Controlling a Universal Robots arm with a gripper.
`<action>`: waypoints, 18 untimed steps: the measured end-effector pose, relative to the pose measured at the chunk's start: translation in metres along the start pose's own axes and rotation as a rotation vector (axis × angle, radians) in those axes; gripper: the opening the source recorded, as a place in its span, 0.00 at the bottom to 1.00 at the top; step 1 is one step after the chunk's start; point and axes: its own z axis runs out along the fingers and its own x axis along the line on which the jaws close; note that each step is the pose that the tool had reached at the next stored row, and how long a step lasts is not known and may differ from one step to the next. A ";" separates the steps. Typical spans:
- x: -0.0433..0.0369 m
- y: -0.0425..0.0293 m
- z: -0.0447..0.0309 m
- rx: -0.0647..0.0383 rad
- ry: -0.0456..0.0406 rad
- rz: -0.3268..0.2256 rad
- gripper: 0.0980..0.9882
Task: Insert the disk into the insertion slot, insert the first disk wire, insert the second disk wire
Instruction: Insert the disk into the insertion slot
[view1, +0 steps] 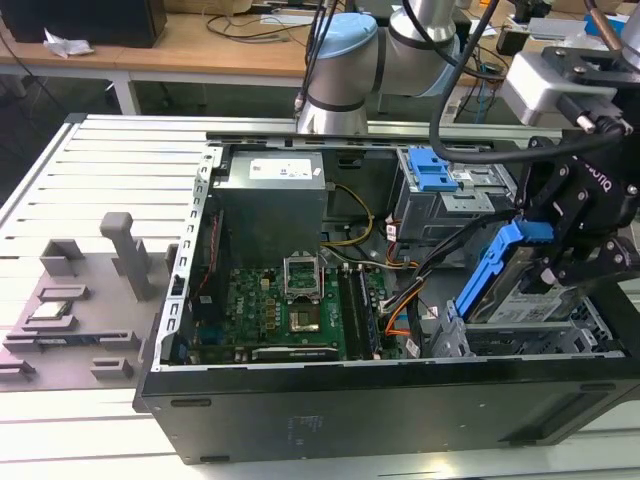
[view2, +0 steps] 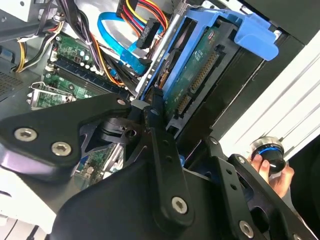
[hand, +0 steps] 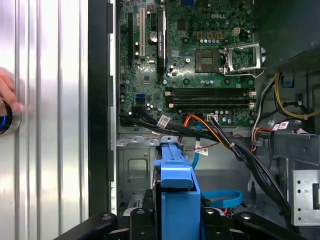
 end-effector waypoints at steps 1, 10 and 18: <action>0.0000 0.0000 0.0002 0.000 0.0003 0.000 0.30; 0.0000 0.0000 0.0013 0.000 0.0001 0.000 0.36; 0.0000 -0.0001 0.0021 0.000 0.0001 0.000 0.01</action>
